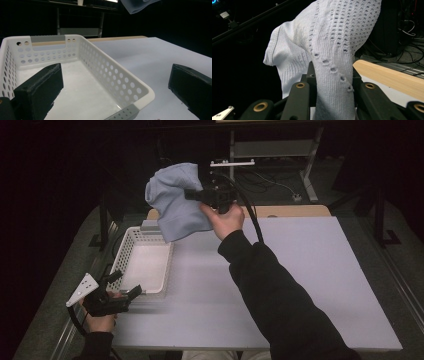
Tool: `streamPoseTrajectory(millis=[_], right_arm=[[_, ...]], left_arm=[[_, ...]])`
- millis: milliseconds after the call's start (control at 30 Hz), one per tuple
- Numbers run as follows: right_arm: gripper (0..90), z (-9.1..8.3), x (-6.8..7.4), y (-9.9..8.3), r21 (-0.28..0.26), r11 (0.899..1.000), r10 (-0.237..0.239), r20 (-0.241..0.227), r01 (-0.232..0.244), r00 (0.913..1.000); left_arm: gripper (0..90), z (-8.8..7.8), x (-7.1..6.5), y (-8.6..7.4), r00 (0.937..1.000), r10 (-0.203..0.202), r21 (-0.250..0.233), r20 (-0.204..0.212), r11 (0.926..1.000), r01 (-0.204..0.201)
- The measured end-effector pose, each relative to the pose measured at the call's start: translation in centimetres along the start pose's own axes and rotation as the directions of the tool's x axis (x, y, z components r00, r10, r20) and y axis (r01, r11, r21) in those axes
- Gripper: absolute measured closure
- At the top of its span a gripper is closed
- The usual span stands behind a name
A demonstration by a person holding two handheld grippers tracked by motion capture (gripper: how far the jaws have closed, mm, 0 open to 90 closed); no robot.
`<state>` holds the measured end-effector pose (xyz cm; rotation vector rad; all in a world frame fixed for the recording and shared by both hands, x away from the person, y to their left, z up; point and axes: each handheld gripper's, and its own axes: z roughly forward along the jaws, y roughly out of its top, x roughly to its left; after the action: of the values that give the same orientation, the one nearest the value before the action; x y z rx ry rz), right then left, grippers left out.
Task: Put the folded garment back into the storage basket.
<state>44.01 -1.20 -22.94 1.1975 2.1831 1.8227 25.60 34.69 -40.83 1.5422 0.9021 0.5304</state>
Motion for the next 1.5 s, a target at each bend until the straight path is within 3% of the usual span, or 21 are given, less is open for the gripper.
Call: streamPoseTrajectory(millis=[367,1000,1500], right_arm=[[70.8,2.3,1.1,-0.4,0.007,1.0,-0.004,-0.013,0.004,0.9999],[70.8,6.4,2.3,-1.2,0.033,0.999,0.01,0.006,-0.01,0.9999],[70.8,10.7,4.3,-3.5,0.055,0.998,-0.017,-0.01,0.017,0.9998]], left_arm=[[0.0,0.0,0.1,0.0,1.0,0.002,0.001,0.002,1.0,-0.002],[0.0,0.0,0.1,0.0,1.0,0.004,0.005,0.003,1.0,-0.004],[0.0,-0.1,0.1,0.0,1.0,-0.005,-0.008,0.003,1.0,0.005]])
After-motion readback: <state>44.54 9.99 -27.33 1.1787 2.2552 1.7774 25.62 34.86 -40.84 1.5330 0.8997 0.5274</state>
